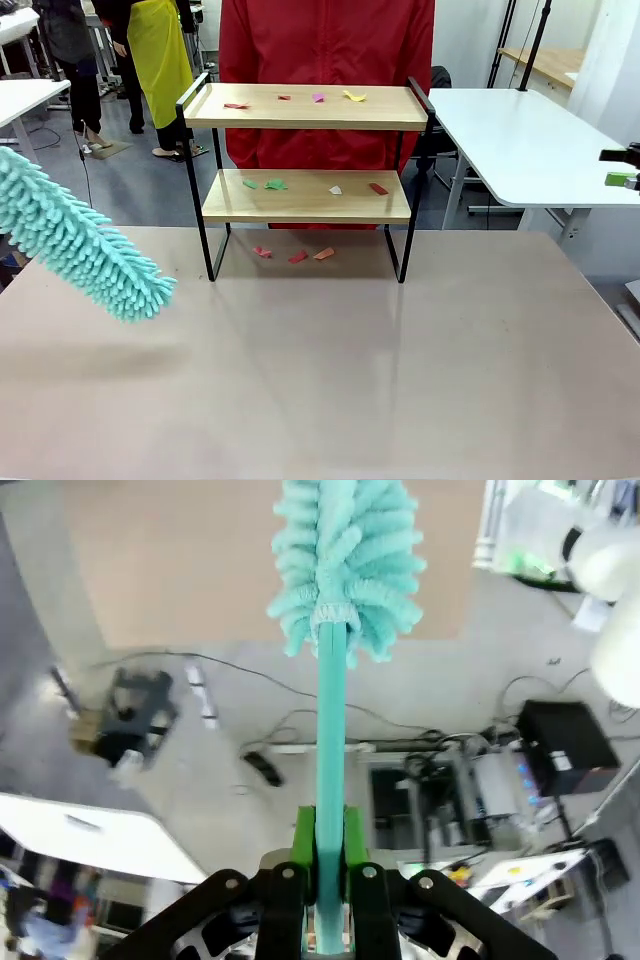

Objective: Clean the shelf.
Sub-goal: Clean the specific section of the Shelf indicated by the human with the Duster.

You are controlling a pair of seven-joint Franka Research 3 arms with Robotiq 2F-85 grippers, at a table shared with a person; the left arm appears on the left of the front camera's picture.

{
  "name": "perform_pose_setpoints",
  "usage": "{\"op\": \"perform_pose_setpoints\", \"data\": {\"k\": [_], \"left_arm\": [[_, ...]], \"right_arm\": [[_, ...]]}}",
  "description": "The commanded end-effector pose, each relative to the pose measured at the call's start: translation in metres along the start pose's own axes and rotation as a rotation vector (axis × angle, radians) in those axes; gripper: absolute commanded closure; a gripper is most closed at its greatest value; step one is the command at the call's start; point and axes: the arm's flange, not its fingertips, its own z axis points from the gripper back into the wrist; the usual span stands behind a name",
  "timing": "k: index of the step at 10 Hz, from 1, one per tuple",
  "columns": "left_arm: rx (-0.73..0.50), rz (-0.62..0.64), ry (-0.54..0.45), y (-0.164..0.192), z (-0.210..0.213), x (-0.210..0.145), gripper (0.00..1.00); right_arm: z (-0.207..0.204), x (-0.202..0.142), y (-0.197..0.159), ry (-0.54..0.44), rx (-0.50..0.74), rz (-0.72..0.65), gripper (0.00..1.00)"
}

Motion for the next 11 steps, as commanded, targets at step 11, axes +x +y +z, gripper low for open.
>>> {"op": "perform_pose_setpoints", "data": {"k": [11], "left_arm": [[0.08,-0.084,-0.007,0.006,-0.042,0.049,0.87]], "right_arm": [[-0.001,0.002,0.001,-0.002,0.001,0.003,0.0]]}}
